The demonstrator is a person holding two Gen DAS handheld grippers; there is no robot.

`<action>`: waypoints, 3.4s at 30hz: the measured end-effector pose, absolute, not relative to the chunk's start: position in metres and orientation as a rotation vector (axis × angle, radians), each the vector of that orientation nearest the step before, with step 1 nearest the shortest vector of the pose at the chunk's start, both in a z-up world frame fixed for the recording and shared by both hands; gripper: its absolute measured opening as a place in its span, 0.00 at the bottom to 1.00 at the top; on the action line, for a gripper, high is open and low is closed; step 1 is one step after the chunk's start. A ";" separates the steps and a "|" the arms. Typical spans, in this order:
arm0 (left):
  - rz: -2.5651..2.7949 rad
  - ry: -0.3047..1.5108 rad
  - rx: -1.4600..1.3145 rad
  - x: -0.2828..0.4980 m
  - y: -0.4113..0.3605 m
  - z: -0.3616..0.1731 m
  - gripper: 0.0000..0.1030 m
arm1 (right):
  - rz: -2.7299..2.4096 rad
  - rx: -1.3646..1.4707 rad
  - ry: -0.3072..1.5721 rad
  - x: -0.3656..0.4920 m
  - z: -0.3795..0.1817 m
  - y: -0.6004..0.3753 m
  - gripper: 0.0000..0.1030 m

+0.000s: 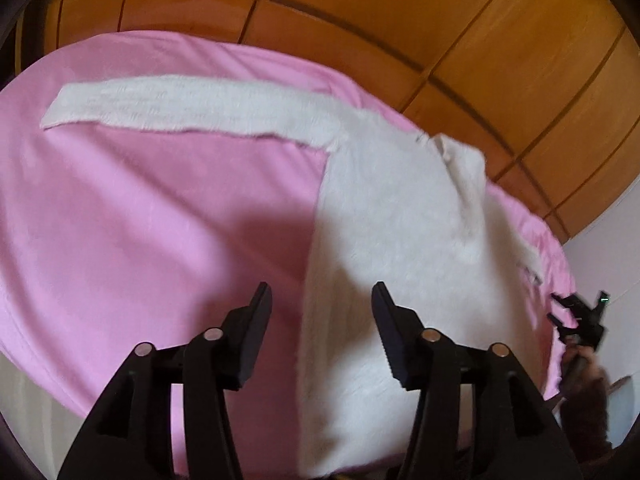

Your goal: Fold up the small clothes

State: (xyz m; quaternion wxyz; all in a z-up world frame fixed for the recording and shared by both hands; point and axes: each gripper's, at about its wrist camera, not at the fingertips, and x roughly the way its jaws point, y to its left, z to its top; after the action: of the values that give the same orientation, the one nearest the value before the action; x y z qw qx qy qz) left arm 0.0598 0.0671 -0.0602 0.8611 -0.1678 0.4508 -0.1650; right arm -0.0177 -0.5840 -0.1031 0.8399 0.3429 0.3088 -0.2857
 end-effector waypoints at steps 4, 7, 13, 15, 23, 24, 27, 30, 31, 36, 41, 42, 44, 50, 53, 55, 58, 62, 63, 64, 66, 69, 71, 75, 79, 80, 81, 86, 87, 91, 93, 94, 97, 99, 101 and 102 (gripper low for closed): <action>-0.381 0.944 -0.364 0.069 0.051 -0.055 0.57 | -0.741 0.741 0.684 0.018 -0.122 -0.631 0.48; -0.406 0.963 -0.352 0.076 0.035 -0.059 0.58 | -0.825 0.751 0.686 0.038 -0.135 -0.656 0.47; -0.459 1.019 -0.341 0.089 0.004 -0.071 0.60 | -0.896 0.666 0.684 0.069 -0.130 -0.682 0.12; -0.491 1.023 -0.308 0.094 -0.011 -0.071 0.60 | -0.924 0.534 0.702 0.074 -0.114 -0.680 0.04; -0.634 1.058 -0.255 0.104 -0.062 -0.080 0.60 | -1.123 -0.310 0.731 0.056 -0.031 -0.652 0.00; -0.642 1.059 -0.255 0.104 -0.065 -0.080 0.60 | -1.133 -0.363 0.749 0.054 -0.032 -0.652 0.00; -0.668 1.063 -0.254 0.099 -0.074 -0.082 0.60 | -1.093 -0.214 0.787 0.032 -0.027 -0.669 0.00; -0.661 1.079 -0.262 0.098 -0.074 -0.084 0.62 | -0.871 0.426 0.672 -0.015 -0.026 -0.706 0.40; -0.656 1.083 -0.267 0.098 -0.073 -0.085 0.63 | -0.788 0.613 0.606 -0.028 -0.033 -0.714 0.54; -0.610 1.094 -0.287 0.097 -0.064 -0.085 0.64 | -0.509 1.286 0.312 -0.041 -0.101 -0.739 0.55; -0.564 1.104 -0.295 0.094 -0.055 -0.085 0.67 | -0.495 1.524 0.182 -0.016 -0.146 -0.746 0.55; -0.552 1.118 -0.302 0.094 -0.054 -0.088 0.67 | -0.507 1.540 0.168 -0.013 -0.149 -0.749 0.55; -0.539 1.138 -0.314 0.096 -0.052 -0.093 0.67 | -0.539 1.575 0.145 -0.005 -0.156 -0.753 0.55; -0.543 1.160 -0.304 0.098 -0.063 -0.100 0.68 | -0.690 1.331 0.267 0.009 -0.123 -0.774 0.06; -0.559 1.161 -0.294 0.097 -0.067 -0.101 0.69 | -0.707 1.043 0.243 -0.004 -0.061 -0.758 0.06; -0.565 1.160 -0.294 0.097 -0.068 -0.102 0.69 | -0.747 0.810 0.242 -0.010 -0.022 -0.739 0.06; -0.573 1.157 -0.300 0.096 -0.068 -0.104 0.70 | -0.900 0.486 0.335 -0.016 -0.002 -0.709 0.06; -0.577 1.147 -0.298 0.095 -0.063 -0.101 0.71 | -0.916 0.553 0.533 -0.017 -0.051 -0.731 0.06; -0.568 1.131 -0.297 0.094 -0.058 -0.097 0.71 | -0.918 0.598 0.561 -0.018 -0.062 -0.735 0.08; -0.558 1.112 -0.297 0.094 -0.052 -0.092 0.71 | -0.915 0.666 0.580 -0.023 -0.074 -0.739 0.23; -0.517 1.082 -0.303 0.094 -0.035 -0.085 0.71 | -0.915 0.775 0.556 -0.032 -0.084 -0.742 0.52; -0.433 1.050 -0.320 0.094 -0.002 -0.080 0.71 | -0.850 0.833 0.500 -0.054 -0.083 -0.718 0.55; -0.360 1.038 -0.308 0.093 0.019 -0.081 0.71 | -0.751 0.822 0.511 -0.056 -0.082 -0.691 0.55; -0.294 1.042 -0.343 0.088 0.054 -0.089 0.71 | -0.406 0.808 0.654 -0.032 -0.089 -0.629 0.55; -0.323 1.072 -0.380 0.076 0.066 -0.100 0.70 | -0.152 0.743 0.848 -0.003 -0.116 -0.545 0.55; -0.337 1.079 -0.379 0.072 0.066 -0.103 0.69 | -0.113 0.712 0.896 0.000 -0.124 -0.522 0.55; -0.350 1.086 -0.380 0.069 0.064 -0.106 0.69 | -0.097 0.686 0.928 0.001 -0.128 -0.507 0.55; -0.419 1.103 -0.346 0.060 0.054 -0.116 0.26 | -0.025 0.616 0.993 -0.013 -0.131 -0.458 0.43; -0.446 1.110 -0.344 0.059 0.052 -0.118 0.17 | -0.014 0.603 1.009 -0.016 -0.132 -0.452 0.38; -0.466 1.092 -0.334 0.052 0.050 -0.115 0.05 | 0.001 0.543 1.035 -0.024 -0.127 -0.435 0.09; -0.477 1.070 -0.346 0.046 0.057 -0.105 0.04 | 0.023 0.512 0.995 -0.035 -0.109 -0.432 0.08; -0.487 1.060 -0.349 0.043 0.060 -0.101 0.04 | 0.036 0.491 0.970 -0.042 -0.098 -0.430 0.08; -0.483 1.083 -0.322 0.037 0.062 -0.101 0.04 | 0.009 0.445 1.018 -0.049 -0.103 -0.436 0.08; -0.467 1.127 -0.285 0.033 0.055 -0.111 0.04 | -0.031 0.427 1.090 -0.048 -0.124 -0.439 0.08; -0.460 1.150 -0.251 0.030 0.050 -0.117 0.06 | -0.051 0.436 1.111 -0.052 -0.134 -0.446 0.07; -0.449 1.146 -0.246 0.029 0.049 -0.116 0.07 | -0.042 0.459 1.100 -0.053 -0.134 -0.449 0.07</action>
State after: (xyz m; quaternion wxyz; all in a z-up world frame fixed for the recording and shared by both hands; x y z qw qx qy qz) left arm 0.0286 0.0494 -0.1162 0.8096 -0.1150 0.5360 -0.2099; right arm -0.0527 -0.4487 -0.1340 0.8275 0.2160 0.5179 -0.0197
